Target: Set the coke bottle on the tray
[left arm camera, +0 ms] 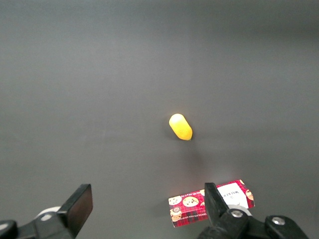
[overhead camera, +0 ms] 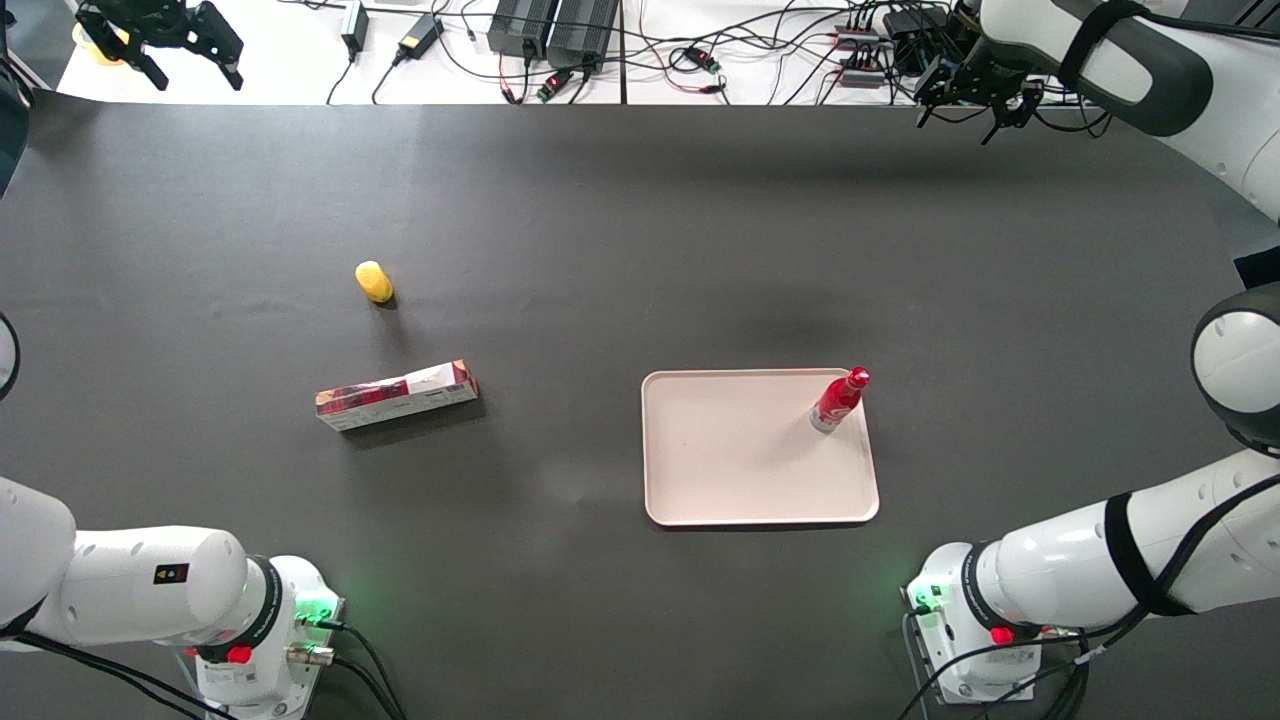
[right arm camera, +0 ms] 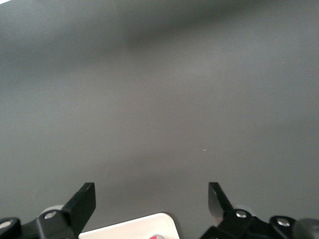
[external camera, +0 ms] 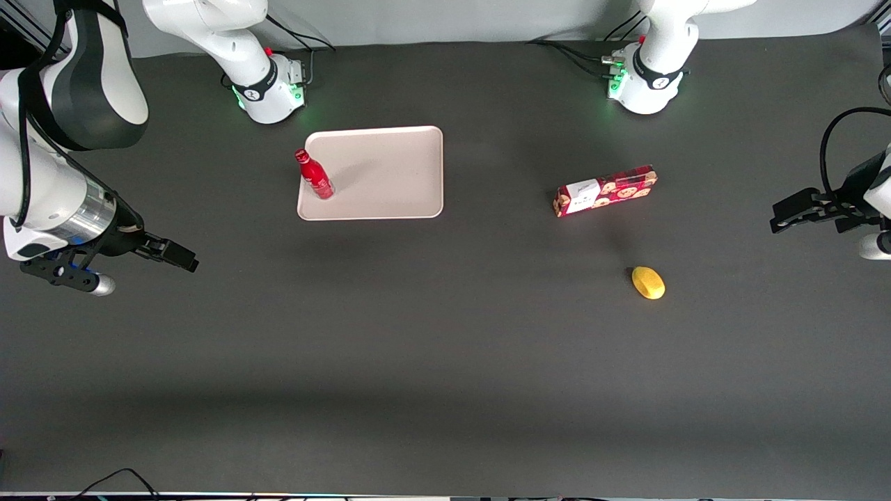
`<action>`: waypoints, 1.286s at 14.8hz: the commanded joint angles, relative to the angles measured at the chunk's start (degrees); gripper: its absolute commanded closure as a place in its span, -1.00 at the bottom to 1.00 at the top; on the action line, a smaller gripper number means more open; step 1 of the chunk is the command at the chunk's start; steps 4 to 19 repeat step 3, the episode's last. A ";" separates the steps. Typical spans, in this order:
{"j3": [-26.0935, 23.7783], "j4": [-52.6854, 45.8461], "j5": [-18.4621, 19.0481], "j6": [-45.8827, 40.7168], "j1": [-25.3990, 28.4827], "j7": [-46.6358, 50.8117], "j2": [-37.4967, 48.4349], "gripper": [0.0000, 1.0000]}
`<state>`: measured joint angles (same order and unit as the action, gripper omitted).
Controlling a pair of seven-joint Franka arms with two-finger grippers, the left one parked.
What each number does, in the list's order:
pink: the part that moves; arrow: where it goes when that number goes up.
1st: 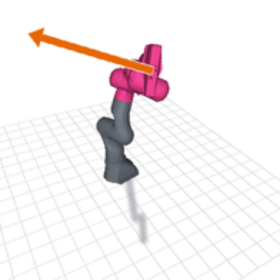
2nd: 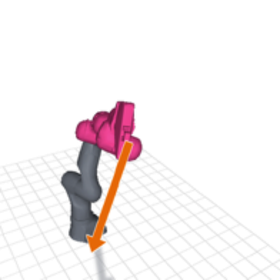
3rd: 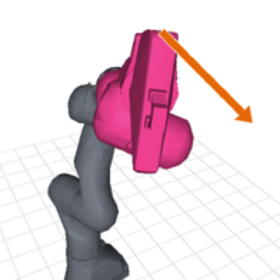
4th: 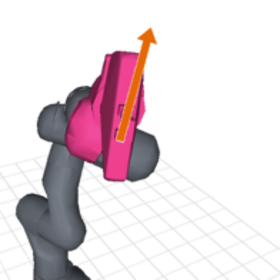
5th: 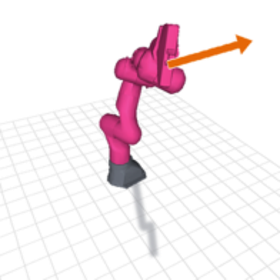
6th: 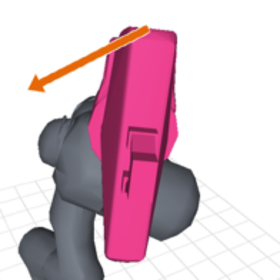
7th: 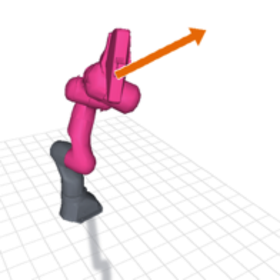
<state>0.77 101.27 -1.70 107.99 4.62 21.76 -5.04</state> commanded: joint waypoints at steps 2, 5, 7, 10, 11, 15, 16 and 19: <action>-0.34 1.13 0.65 0.11 -0.14 -0.84 1.09 -1.00; -0.25 1.39 0.65 0.11 -0.22 -0.93 1.26 -1.00; -0.25 1.39 0.65 0.11 -0.22 -0.93 1.26 -1.00; -0.25 1.39 0.65 0.11 -0.22 -0.93 1.26 -1.00; -0.25 1.39 0.65 0.11 -0.22 -0.93 1.26 -1.00; -0.25 1.39 0.65 0.11 -0.22 -0.93 1.26 -1.00; -0.25 1.39 0.65 0.11 -0.22 -0.93 1.26 -1.00; -0.25 1.39 0.65 0.11 -0.22 -0.93 1.26 -1.00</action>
